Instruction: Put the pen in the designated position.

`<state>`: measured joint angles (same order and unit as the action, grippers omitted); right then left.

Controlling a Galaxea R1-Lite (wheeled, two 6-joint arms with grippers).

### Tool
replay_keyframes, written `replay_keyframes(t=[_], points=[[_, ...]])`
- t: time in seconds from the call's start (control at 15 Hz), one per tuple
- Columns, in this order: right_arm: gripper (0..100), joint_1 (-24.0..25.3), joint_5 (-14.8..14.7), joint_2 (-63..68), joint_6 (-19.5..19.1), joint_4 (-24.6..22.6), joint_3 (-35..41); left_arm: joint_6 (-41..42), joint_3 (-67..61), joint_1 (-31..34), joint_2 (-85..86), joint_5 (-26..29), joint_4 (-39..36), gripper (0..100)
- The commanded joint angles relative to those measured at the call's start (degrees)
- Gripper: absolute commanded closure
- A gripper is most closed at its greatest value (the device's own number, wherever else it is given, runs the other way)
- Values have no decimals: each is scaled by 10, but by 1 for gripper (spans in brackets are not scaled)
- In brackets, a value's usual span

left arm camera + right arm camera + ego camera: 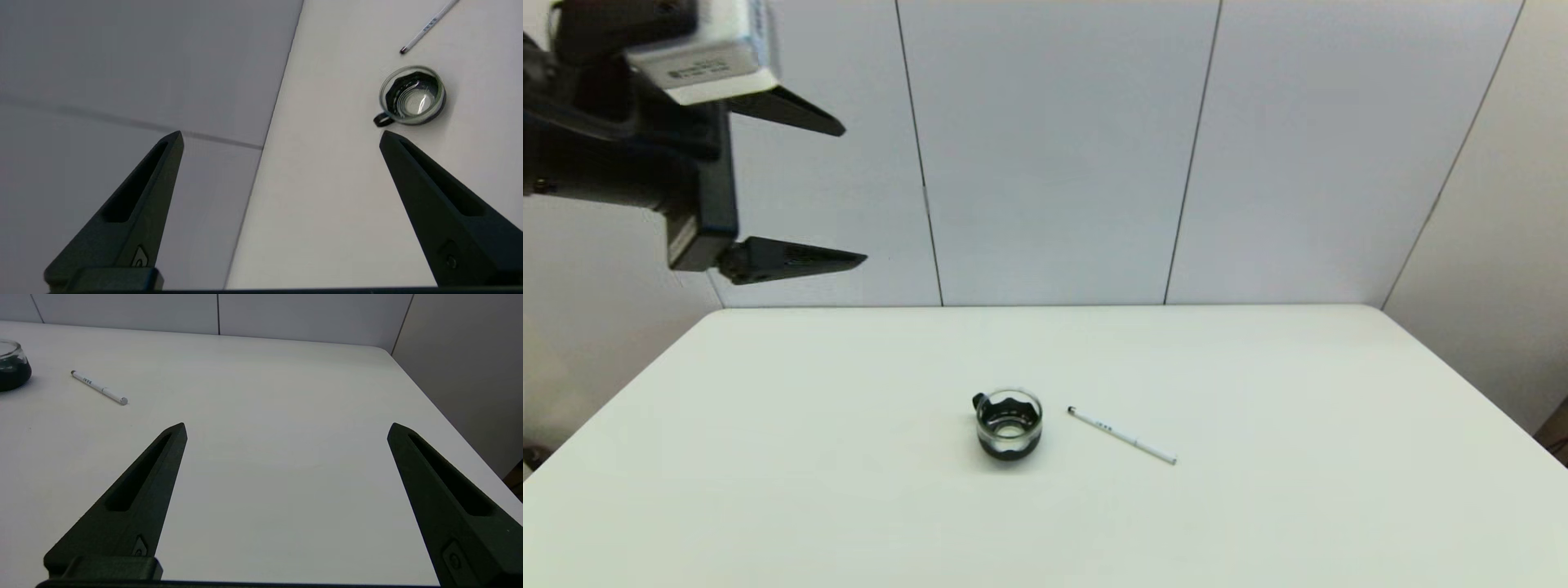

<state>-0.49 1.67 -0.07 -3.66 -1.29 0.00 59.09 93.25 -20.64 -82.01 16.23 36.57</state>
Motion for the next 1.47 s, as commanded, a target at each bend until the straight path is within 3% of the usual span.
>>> replay_keyframes(t=[0.07, 0.47, 0.67, 0.87, 1.2, 1.47], points=[[0, 0, 0, 1, 0, 0, 8, -71, -50, 71, 86, -2, -1, 0], [0, 0, 0, 1, 0, 0, 8, -223, -114, 158, 158, -6, -1, 0], [0, 0, 0, 1, 0, 0, 8, -306, -177, 181, 212, -43, -5, 0], [0, 0, 1, 1, 0, 0, 7, -375, -286, 197, 280, -54, -57, 0], [0, 0, 0, 1, 0, 0, 8, -409, -471, 236, 401, -56, -182, 0], [0, 0, 0, 1, 0, 0, 7, -420, -611, 236, 500, -111, -266, 0]])
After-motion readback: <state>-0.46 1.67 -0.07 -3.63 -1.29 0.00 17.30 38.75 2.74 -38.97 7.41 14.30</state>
